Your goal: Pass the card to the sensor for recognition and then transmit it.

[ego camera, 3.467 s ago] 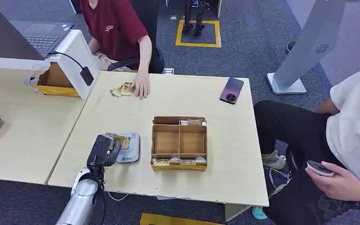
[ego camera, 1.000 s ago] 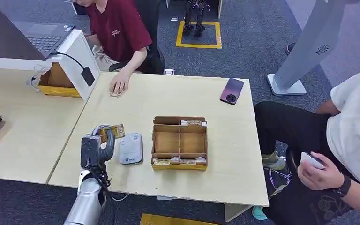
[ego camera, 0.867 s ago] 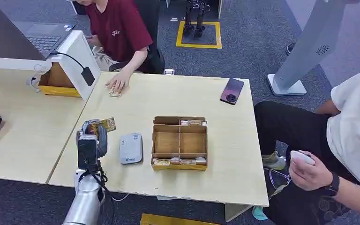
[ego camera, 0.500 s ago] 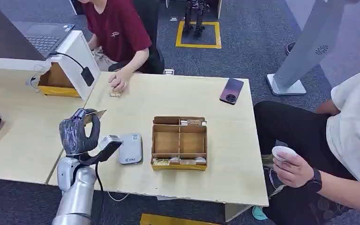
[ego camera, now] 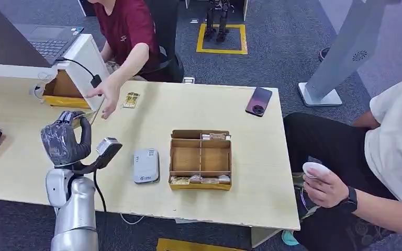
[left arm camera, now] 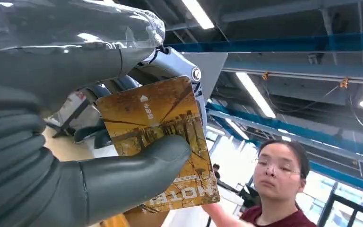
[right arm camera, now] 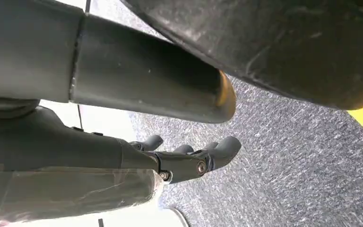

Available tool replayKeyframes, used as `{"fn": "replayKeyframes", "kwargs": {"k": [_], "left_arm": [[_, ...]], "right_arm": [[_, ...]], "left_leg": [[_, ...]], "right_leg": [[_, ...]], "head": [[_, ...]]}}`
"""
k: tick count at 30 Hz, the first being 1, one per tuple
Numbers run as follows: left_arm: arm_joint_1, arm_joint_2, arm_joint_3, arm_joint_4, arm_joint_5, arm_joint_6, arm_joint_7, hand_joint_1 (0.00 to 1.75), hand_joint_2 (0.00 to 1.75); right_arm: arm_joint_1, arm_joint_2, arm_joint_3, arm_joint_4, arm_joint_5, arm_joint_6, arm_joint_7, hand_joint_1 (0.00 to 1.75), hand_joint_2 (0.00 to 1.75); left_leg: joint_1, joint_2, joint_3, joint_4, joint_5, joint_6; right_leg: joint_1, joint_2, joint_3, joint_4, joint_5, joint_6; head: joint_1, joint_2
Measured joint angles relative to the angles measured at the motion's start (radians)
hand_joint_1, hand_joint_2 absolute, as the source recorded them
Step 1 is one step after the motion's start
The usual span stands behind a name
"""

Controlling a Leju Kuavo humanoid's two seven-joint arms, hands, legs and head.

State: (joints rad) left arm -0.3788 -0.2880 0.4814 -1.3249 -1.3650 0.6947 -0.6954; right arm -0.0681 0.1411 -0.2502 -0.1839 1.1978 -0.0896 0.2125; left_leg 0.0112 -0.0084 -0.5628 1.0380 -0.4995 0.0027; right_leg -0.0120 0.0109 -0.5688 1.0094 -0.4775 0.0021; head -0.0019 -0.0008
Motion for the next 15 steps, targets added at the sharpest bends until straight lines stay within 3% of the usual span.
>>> {"fn": "replayKeyframes", "kwargs": {"k": [11,12,15], "left_arm": [[-0.007,-0.016,0.003,0.0,0.039,0.0,0.0,1.75,1.75],[-0.007,-0.016,0.003,0.0,0.041,0.0,0.0,0.0,1.75],[-0.007,-0.018,0.003,0.004,0.064,0.0,0.0,0.0,1.75]], "right_arm": [[-0.001,0.0,0.0,0.0,0.008,0.0,0.0,0.0,0.0],[-0.001,0.0,0.0,0.0,0.008,0.0,0.0,0.0,0.0],[-0.001,0.0,0.0,0.0,0.009,0.0,0.0,0.0,0.0]], "left_leg": [[0.0,0.0,0.0,0.0,0.0,0.0],[0.0,0.0,0.0,0.0,0.0,0.0],[0.0,0.0,0.0,0.0,0.0,0.0]], "right_leg": [[0.0,0.0,0.0,0.0,0.0,0.0],[0.0,0.0,0.0,0.0,0.0,0.0],[0.0,0.0,0.0,0.0,0.0,0.0]], "head": [[0.0,0.0],[0.0,0.0],[0.0,0.0]]}}
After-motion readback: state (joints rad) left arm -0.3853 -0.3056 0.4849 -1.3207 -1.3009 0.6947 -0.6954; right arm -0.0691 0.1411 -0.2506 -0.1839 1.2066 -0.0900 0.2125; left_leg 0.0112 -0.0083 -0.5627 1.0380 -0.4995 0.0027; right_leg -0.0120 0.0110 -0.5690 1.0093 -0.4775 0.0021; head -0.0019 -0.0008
